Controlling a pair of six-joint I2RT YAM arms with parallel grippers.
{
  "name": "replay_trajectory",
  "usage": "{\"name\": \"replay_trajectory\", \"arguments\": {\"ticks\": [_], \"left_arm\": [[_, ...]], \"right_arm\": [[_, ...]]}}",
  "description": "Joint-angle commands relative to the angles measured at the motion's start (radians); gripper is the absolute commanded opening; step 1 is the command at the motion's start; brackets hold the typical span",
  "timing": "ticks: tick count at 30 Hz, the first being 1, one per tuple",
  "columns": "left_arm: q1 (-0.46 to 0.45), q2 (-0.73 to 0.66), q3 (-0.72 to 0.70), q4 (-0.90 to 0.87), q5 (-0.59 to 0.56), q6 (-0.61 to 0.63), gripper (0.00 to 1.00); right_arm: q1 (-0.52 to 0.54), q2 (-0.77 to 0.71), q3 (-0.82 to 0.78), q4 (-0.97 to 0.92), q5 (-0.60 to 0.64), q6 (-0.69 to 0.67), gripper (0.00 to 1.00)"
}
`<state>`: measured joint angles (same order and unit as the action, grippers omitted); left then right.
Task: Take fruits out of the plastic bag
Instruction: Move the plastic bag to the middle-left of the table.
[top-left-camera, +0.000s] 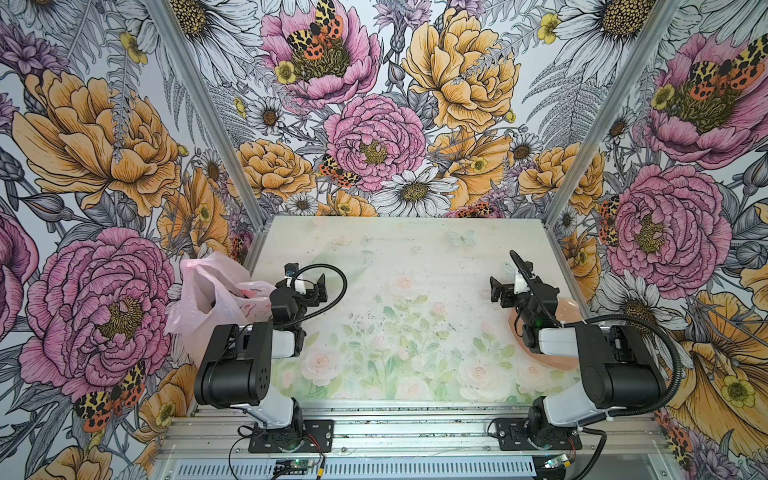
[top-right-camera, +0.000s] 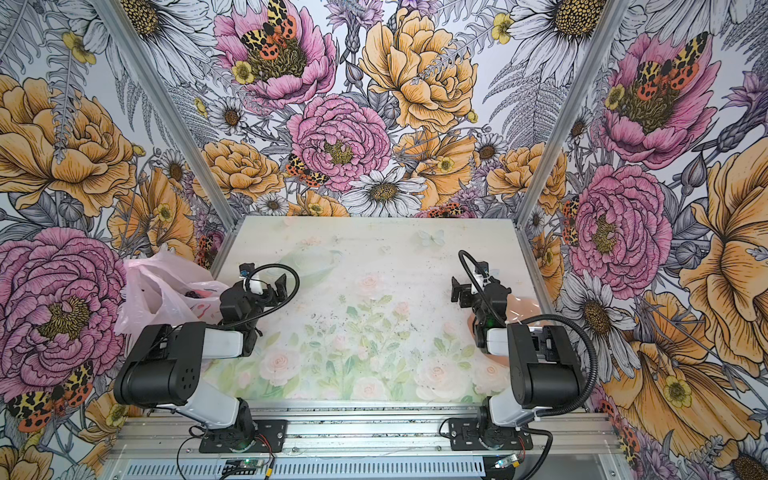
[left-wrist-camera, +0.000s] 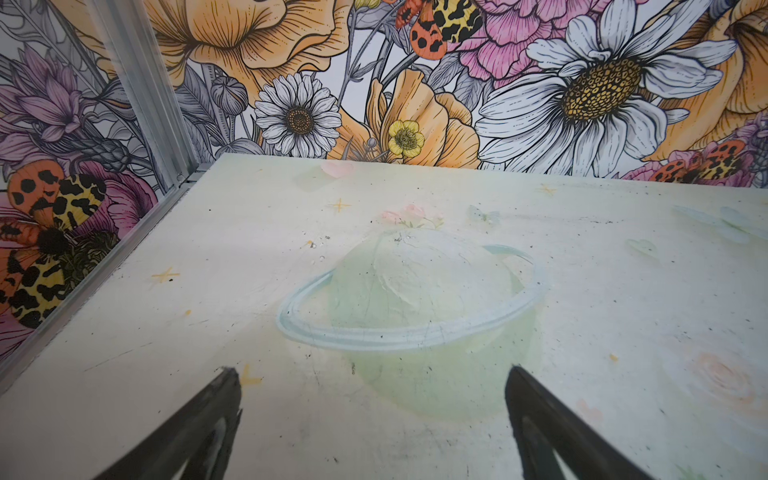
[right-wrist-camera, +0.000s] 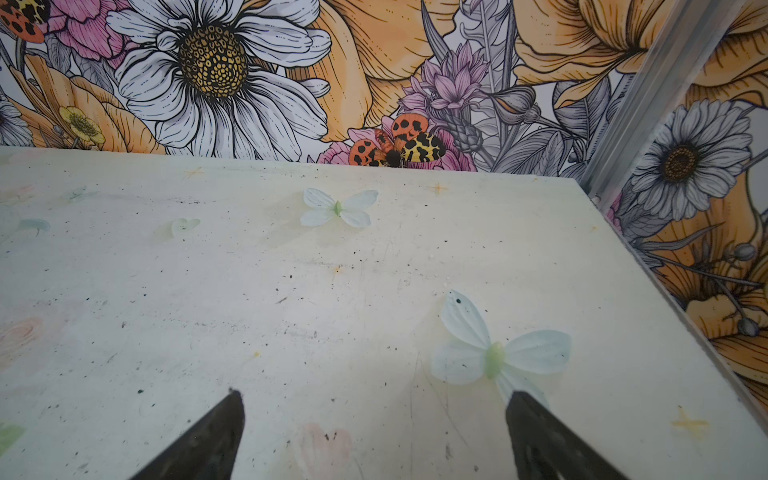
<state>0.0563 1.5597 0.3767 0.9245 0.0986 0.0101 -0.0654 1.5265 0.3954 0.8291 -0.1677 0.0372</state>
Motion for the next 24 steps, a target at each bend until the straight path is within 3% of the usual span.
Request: {"name": "replay_trajectory", "arguments": {"ticks": [1, 6, 11, 17, 20, 22, 24], "left_arm": [[-0.012, -0.032, -0.001, 0.003, 0.058, 0.038, 0.99], [-0.065, -0.152, -0.043, -0.03, 0.005, 0.09, 0.99], [-0.287, -0.352, 0.017, -0.257, -0.24, 0.22, 0.99], [-0.409, -0.541, 0.117, -0.421, -0.3, 0.079, 0.99], [-0.417, -0.579, 0.225, -0.613, -0.326, -0.025, 0.99], [-0.417, -0.593, 0.296, -0.762, -0.405, -0.138, 0.99], [-0.41, -0.616, 0.395, -1.003, -0.51, -0.349, 0.99]], "right_arm": [[-0.002, 0.003, -0.008, 0.039, 0.01, 0.009, 1.0], [0.027, -0.07, -0.021, -0.003, -0.004, -0.033, 0.99], [0.076, -0.217, -0.034, -0.098, 0.064, -0.066, 1.0], [0.114, -0.438, -0.006, -0.231, 0.122, 0.051, 1.0], [0.116, -0.522, 0.075, -0.433, 0.145, 0.149, 1.0], [0.114, -0.56, 0.126, -0.556, 0.159, 0.222, 1.0], [0.096, -0.597, 0.163, -0.661, 0.11, 0.305, 0.99]]}}
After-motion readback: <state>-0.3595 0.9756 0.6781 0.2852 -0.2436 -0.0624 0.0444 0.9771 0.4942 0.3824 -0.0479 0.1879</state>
